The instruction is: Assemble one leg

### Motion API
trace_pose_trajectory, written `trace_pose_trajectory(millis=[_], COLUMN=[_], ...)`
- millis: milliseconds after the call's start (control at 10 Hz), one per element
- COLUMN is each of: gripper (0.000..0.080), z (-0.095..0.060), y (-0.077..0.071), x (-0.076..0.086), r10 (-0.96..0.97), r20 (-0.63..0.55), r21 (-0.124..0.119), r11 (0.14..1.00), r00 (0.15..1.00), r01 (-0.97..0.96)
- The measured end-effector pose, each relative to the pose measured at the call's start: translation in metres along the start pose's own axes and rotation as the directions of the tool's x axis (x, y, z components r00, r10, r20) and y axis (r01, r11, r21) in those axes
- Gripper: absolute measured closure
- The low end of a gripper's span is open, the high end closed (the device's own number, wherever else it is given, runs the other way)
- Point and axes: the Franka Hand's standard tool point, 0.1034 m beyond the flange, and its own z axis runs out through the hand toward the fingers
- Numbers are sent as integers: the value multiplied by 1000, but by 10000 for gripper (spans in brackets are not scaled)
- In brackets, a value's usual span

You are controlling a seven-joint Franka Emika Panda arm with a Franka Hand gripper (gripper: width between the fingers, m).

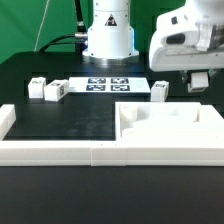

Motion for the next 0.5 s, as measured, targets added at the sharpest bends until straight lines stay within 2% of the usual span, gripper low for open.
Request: trace_pose_trajectory(millis=[100, 200, 400, 500], gripper=[509, 509, 509, 509], z=[-25, -35, -47, -47], y=[4, 4, 3, 1], x=[6, 12, 16, 21], r10=[-9, -7, -9, -11], r20=[-63, -125, -255, -363], r21=[7, 14, 24, 33], r11=[1000, 1000, 1000, 999], r00=[998, 992, 967, 932], r01=[9, 9, 15, 24])
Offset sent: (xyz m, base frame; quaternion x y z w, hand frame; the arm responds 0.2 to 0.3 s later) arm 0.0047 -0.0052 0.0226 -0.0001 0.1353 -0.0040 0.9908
